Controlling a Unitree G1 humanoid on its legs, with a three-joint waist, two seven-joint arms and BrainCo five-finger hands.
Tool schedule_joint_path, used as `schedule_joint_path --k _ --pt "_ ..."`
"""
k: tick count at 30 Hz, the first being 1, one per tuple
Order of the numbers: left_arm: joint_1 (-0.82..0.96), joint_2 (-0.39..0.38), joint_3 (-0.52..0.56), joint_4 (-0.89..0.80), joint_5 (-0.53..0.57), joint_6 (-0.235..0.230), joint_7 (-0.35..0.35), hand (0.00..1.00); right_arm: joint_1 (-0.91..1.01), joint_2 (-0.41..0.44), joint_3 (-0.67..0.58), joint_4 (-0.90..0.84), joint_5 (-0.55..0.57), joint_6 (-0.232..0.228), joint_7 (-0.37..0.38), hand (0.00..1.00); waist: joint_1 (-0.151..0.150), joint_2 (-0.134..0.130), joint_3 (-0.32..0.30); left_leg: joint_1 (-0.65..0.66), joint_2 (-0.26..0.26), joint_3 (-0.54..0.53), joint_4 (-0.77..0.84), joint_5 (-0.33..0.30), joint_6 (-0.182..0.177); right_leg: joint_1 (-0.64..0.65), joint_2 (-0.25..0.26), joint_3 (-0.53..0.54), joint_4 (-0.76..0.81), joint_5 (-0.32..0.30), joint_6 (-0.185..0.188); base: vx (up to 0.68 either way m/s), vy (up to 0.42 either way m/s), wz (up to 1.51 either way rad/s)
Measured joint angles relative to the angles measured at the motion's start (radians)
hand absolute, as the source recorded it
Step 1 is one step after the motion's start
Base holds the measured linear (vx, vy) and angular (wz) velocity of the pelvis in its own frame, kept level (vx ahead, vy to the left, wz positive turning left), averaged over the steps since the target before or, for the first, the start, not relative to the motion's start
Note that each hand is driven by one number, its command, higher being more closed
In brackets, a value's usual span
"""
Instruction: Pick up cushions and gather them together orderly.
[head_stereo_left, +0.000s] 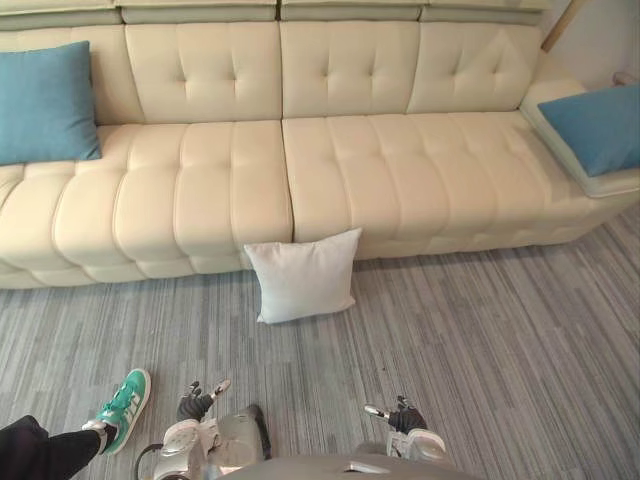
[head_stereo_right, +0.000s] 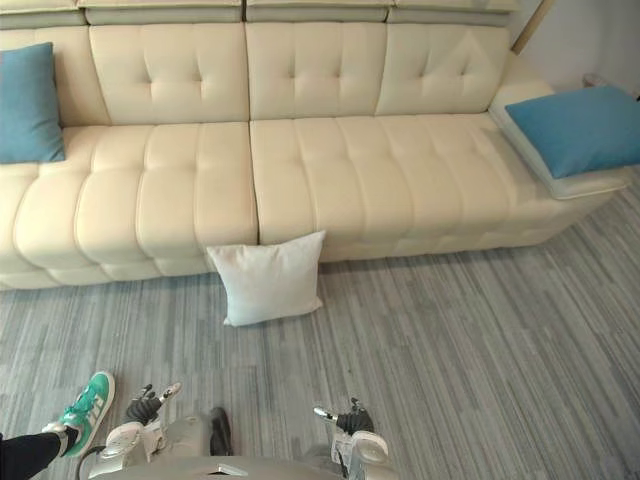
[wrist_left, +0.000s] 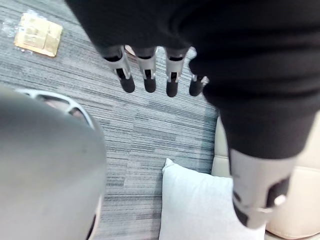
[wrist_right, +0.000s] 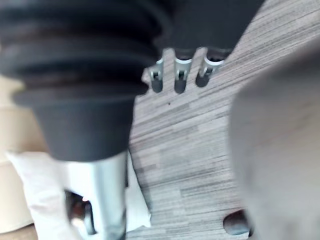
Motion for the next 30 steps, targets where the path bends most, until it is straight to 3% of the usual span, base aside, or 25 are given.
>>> schedule_joint_path --k 3,5,6,7,8,9,10,13,14,16,18,19,21,24,27,30 --pt "0.006 -0.003 -0.010 0.002 -0.010 0.002 -0.001 0.00 0.003 0.000 0.003 -0.029 -0.009 -0.002 0.000 0.00 -0.009 0.005 0.002 0.094 0.023 0.002 -0.047 -0.022 -0.026 -0.108 0.021 -0.119 -0.024 -0.119 -0.051 0.31 -0.091 -0.01" --pt "0.003 -0.010 -0.010 0.002 -0.016 0.002 -0.001 0.00 -0.006 -0.005 0.000 -0.037 -0.009 -0.006 0.001 0.00 -0.017 0.016 0.007 0.146 0.053 0.003 -0.080 -0.030 -0.056 -0.182 0.061 -0.189 -0.205 -0.153 -0.075 0.34 -0.203 0.04" --pt "0.003 -0.012 -0.011 0.008 -0.015 0.002 -0.001 0.00 -0.009 -0.008 0.001 -0.047 -0.009 -0.007 0.001 0.00 -0.022 0.022 0.010 0.170 0.071 -0.003 -0.098 -0.033 -0.088 -0.207 0.097 -0.192 -0.360 -0.130 -0.080 0.35 -0.249 0.15" --pt "0.003 -0.012 -0.011 0.014 -0.015 0.002 -0.001 0.00 -0.007 -0.008 0.001 -0.050 -0.009 -0.006 0.001 0.00 -0.024 0.023 0.011 0.177 0.076 -0.009 -0.107 -0.037 -0.098 -0.206 0.113 -0.183 -0.462 -0.095 -0.080 0.46 -0.330 0.35" --pt "0.003 -0.011 -0.009 0.024 -0.008 0.003 0.000 0.00 0.003 -0.008 -0.001 -0.060 -0.006 -0.006 0.003 0.00 -0.030 0.021 0.013 0.209 0.073 -0.032 -0.127 -0.050 -0.139 -0.186 0.126 -0.158 -0.627 0.049 -0.084 0.36 -0.241 0.41" --pt "0.001 -0.013 -0.007 0.035 -0.002 0.003 -0.001 0.00 0.002 -0.010 -0.009 -0.065 -0.002 -0.006 0.003 0.00 -0.034 0.025 0.014 0.229 0.080 -0.047 -0.134 -0.055 -0.147 -0.162 0.140 -0.160 -0.635 0.098 -0.125 0.44 -0.246 0.36" --pt "-0.008 -0.050 -0.006 0.044 0.009 0.003 -0.004 0.00 -0.009 -0.041 -0.012 -0.071 -0.006 -0.008 0.003 0.00 -0.029 0.085 0.018 0.243 0.093 -0.089 -0.166 -0.028 -0.128 -0.158 0.155 -0.177 -0.586 0.056 -0.125 0.33 -0.165 0.22" --pt "-0.007 -0.076 -0.007 0.045 0.024 0.000 -0.002 0.00 -0.008 -0.046 -0.022 -0.094 -0.007 -0.006 0.004 0.00 -0.039 0.106 0.018 0.273 0.094 -0.131 -0.157 0.022 -0.145 -0.169 0.130 -0.191 -0.449 -0.079 -0.154 0.37 -0.216 0.19" --pt "-0.008 -0.080 -0.007 0.045 0.025 0.000 -0.002 0.00 -0.007 -0.046 -0.022 -0.096 -0.009 -0.005 0.004 0.00 -0.040 0.112 0.015 0.272 0.101 -0.144 -0.139 0.027 -0.146 -0.156 0.130 -0.202 -0.445 -0.094 -0.155 0.41 -0.214 0.31" --pt "-0.010 -0.087 0.002 0.037 0.025 0.000 -0.007 0.00 -0.004 -0.046 -0.020 -0.101 -0.011 0.001 0.004 0.00 -0.047 0.121 0.014 0.210 0.136 -0.200 0.026 0.049 -0.176 -0.099 0.136 -0.239 -0.460 -0.125 -0.156 0.27 -0.165 0.44" --pt "-0.010 -0.086 0.034 0.011 0.025 0.000 -0.008 0.00 0.014 -0.048 -0.013 -0.097 -0.011 0.004 0.003 0.00 -0.035 0.117 0.021 0.064 0.199 -0.239 0.368 0.145 -0.207 0.000 0.154 -0.270 -0.516 -0.140 -0.161 0.18 -0.096 0.27" --pt "-0.005 -0.085 0.037 0.001 0.024 0.000 -0.007 0.00 0.016 -0.047 -0.008 -0.096 -0.011 0.005 0.002 0.00 -0.030 0.118 0.022 0.040 0.213 -0.225 0.427 0.141 -0.201 0.018 0.156 -0.274 -0.529 -0.142 -0.164 0.16 -0.006 -0.04" --pt "-0.004 -0.082 0.035 -0.011 0.024 0.000 -0.008 0.00 0.018 -0.046 -0.007 -0.089 -0.010 0.006 0.000 0.00 -0.028 0.119 0.024 -0.055 0.231 -0.146 0.497 0.093 -0.153 0.077 0.161 -0.274 -0.580 -0.147 -0.165 0.16 0.055 -0.06" --pt "-0.006 -0.080 0.032 -0.020 0.024 0.000 -0.007 0.00 0.017 -0.041 -0.015 -0.071 -0.008 0.007 -0.004 0.00 -0.012 0.110 0.026 -0.090 0.204 -0.049 0.329 0.050 -0.108 0.107 0.137 -0.271 -0.594 -0.131 -0.129 0.18 0.159 0.01" --pt "-0.022 -0.074 0.016 -0.020 0.023 -0.002 -0.001 0.00 0.014 -0.034 -0.017 -0.067 -0.008 0.016 -0.003 0.00 -0.013 0.087 0.018 -0.034 0.115 -0.055 0.135 0.029 -0.119 0.104 0.126 -0.258 -0.669 -0.080 -0.097 0.16 0.173 0.35" --pt "-0.022 -0.060 0.015 0.000 0.024 0.001 -0.001 0.00 0.016 -0.017 -0.022 -0.067 -0.008 0.022 -0.005 0.00 -0.008 0.077 0.020 0.007 0.083 -0.058 0.053 0.031 -0.115 0.125 0.123 -0.240 -0.721 -0.041 -0.097 0.10 0.163 0.05"
